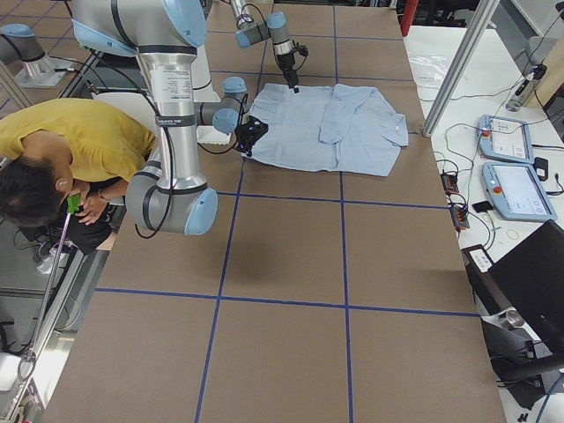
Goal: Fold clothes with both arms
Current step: 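Move the left gripper to the hem corner nearest the robot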
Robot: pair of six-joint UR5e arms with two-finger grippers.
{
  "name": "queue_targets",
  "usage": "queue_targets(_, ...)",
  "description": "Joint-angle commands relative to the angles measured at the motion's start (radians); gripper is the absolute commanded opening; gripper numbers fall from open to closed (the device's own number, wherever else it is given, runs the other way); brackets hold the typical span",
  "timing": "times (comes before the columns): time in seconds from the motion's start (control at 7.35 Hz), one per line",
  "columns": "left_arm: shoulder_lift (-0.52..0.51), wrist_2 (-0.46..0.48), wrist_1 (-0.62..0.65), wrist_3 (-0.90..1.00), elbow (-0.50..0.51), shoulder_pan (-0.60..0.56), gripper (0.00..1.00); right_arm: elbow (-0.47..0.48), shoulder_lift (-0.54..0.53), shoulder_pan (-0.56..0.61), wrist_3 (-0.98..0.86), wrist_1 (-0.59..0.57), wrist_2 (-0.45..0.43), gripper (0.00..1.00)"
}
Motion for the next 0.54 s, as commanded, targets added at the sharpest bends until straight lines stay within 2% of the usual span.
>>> queue_targets(0.0, 0.139, 0.059, 0.026, 0.001, -0.090, 0.063, 0.94, -0.001, 0.000, -0.001, -0.001, 0.000, 0.001, 0.00)
queue_targets(0.14, 0.150, 0.095, 0.058, -0.008, -0.091, 0.099, 0.94, -0.003, 0.000, -0.001, 0.001, 0.000, 0.001, 0.00)
queue_targets(0.41, 0.156, 0.097, 0.153, -0.035, -0.123, 0.119, 0.92, -0.003, 0.002, -0.002, 0.001, 0.001, 0.001, 0.00)
